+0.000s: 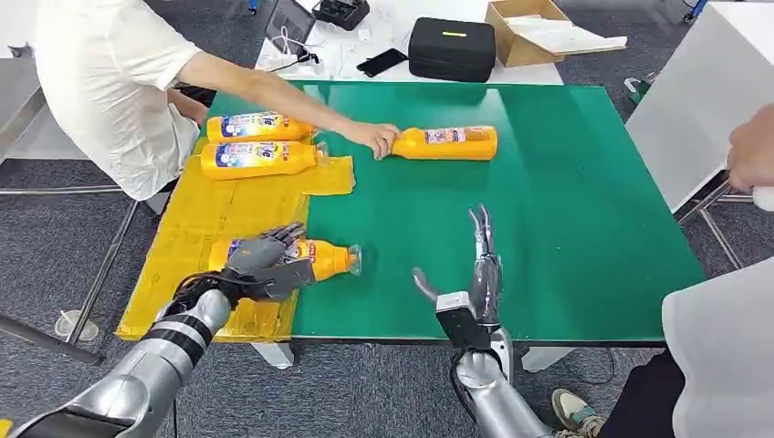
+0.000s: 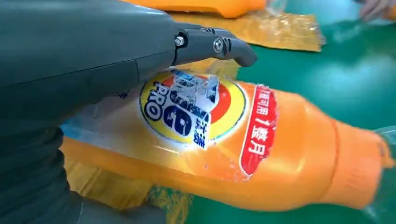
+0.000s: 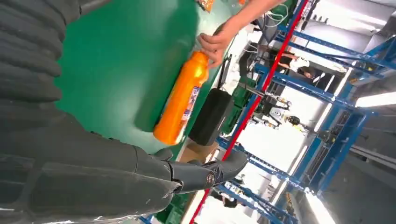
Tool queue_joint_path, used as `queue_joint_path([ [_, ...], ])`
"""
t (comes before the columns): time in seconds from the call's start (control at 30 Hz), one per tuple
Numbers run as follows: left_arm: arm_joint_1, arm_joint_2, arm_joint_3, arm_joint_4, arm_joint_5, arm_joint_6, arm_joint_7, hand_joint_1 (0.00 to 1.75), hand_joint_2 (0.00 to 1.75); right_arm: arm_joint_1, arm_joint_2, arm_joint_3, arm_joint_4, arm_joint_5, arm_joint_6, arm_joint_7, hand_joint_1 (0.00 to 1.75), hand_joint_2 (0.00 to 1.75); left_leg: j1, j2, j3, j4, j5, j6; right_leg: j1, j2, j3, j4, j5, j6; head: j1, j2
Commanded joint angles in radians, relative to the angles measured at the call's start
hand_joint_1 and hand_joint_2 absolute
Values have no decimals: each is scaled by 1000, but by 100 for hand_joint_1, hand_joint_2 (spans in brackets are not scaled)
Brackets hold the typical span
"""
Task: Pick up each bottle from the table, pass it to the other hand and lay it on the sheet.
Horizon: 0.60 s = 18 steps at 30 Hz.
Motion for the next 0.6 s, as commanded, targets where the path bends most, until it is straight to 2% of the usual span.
queue_joint_path([
  [0.03, 53, 22, -36, -54, 61, 1, -35, 0, 175, -28, -17, 25, 40, -3, -3, 2, 0, 175, 0, 3, 4, -1, -1, 1, 0, 2, 3, -1, 0, -2, 0, 0],
  [0.13, 66, 16, -37, -82, 75, 20, -42, 0, 175, -23, -19, 25, 39, 0, -3, 2, 0, 175, 0, 2, 2, 0, -1, 0, 0, 1, 1, -1, 0, -1, 0, 0],
  [0.27, 141, -6, -45, -208, 119, 180, -41, 0, 175, 3, -19, -1, 24, 31, -3, 2, 0, 175, 0, 1, 2, -1, -1, 0, 0, 0, 2, -1, -1, -1, 0, 0],
  [0.33, 176, -13, -82, -266, 136, 258, -4, 0, 175, 22, -15, -35, 8, 91, -3, 2, 0, 175, 0, 1, 3, -1, -1, 1, 0, -1, 3, -1, -1, -1, 0, 0],
  [0.43, 230, -9, -171, -381, 174, 391, 26, 0, 175, 68, -4, -116, -38, 290, -3, 2, 0, 175, 0, -1, 1, 0, -2, 0, 0, -2, 0, -1, -2, -1, 0, 0],
  [0.6, 244, -9, -184, -408, 186, 406, 22, 0, 175, 77, -3, -127, -50, 326, -3, 2, 0, 175, 0, 0, -1, 0, -2, 0, 1, -1, -2, 0, -2, -2, 0, 0],
])
